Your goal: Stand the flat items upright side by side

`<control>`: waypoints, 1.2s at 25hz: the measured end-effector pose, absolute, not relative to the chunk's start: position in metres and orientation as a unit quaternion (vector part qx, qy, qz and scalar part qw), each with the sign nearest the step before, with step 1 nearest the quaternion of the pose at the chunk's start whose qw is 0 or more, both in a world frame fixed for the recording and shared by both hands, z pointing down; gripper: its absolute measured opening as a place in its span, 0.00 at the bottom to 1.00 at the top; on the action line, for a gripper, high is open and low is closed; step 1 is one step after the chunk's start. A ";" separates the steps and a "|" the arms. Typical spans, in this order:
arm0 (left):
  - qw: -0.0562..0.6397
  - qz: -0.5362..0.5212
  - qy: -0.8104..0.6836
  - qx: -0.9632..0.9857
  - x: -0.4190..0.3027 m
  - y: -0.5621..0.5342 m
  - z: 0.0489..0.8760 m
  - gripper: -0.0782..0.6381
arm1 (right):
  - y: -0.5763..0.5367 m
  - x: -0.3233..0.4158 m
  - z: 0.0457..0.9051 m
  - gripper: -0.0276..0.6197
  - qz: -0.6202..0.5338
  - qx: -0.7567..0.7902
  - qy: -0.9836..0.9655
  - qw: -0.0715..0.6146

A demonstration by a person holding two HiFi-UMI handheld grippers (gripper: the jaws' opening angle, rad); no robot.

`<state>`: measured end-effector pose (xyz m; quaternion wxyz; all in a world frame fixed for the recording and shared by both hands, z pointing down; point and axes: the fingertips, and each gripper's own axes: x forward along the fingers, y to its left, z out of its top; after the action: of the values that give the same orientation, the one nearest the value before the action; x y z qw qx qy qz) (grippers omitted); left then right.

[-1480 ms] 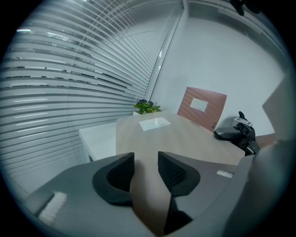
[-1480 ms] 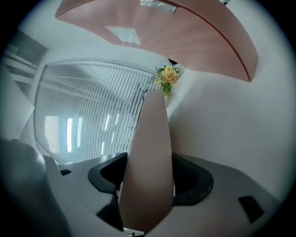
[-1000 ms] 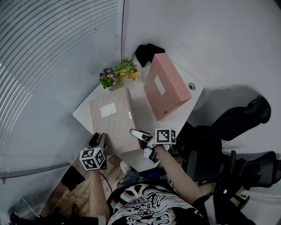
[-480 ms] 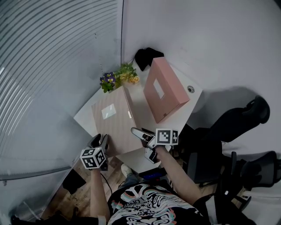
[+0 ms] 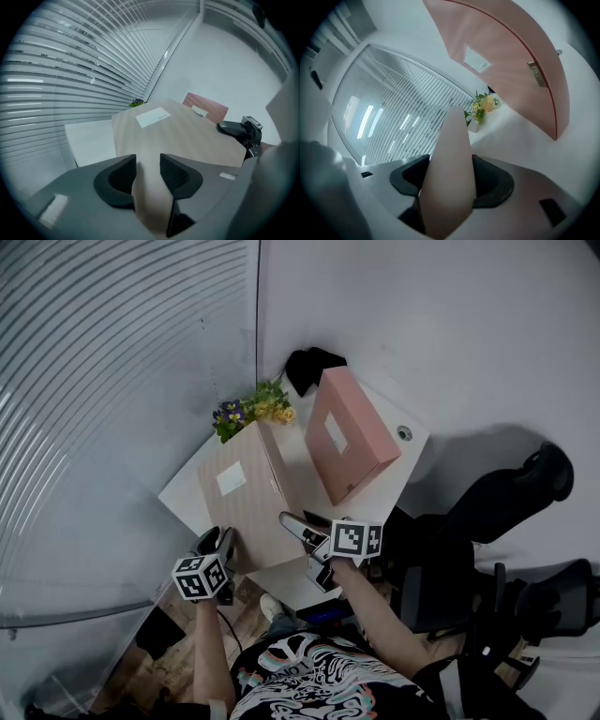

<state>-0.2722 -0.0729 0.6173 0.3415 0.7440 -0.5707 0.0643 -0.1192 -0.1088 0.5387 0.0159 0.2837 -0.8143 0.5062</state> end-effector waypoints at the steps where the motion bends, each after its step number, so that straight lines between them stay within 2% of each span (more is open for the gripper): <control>1: 0.341 0.064 -0.571 0.744 -0.272 -0.073 0.616 0.31 | -0.108 -0.119 0.537 0.48 0.501 0.285 -0.817 0.015; 7: 0.337 0.048 -0.570 0.748 -0.268 -0.082 0.604 0.28 | -0.109 -0.117 0.526 0.48 0.453 0.294 -0.842 0.005; 15: 0.362 -0.016 -0.529 0.767 -0.246 -0.090 0.578 0.31 | -0.104 -0.114 0.508 0.48 0.390 0.299 -0.871 -0.016; 20: 0.374 -0.055 -0.483 0.790 -0.224 -0.094 0.560 0.49 | -0.102 -0.111 0.506 0.48 0.372 0.305 -0.876 -0.021; 25: 0.393 -0.126 -0.442 0.796 -0.212 -0.099 0.534 0.52 | -0.098 -0.108 0.498 0.48 0.340 0.314 -0.886 -0.021; 30: 0.358 -0.179 -0.427 0.811 -0.202 -0.107 0.495 0.55 | -0.094 -0.107 0.491 0.49 0.302 0.316 -0.899 -0.020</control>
<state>-0.2021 -0.1072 0.4951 0.3578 0.8112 -0.4266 -0.1785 -0.1069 -0.0941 0.4906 -0.0196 0.3160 -0.8991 0.3022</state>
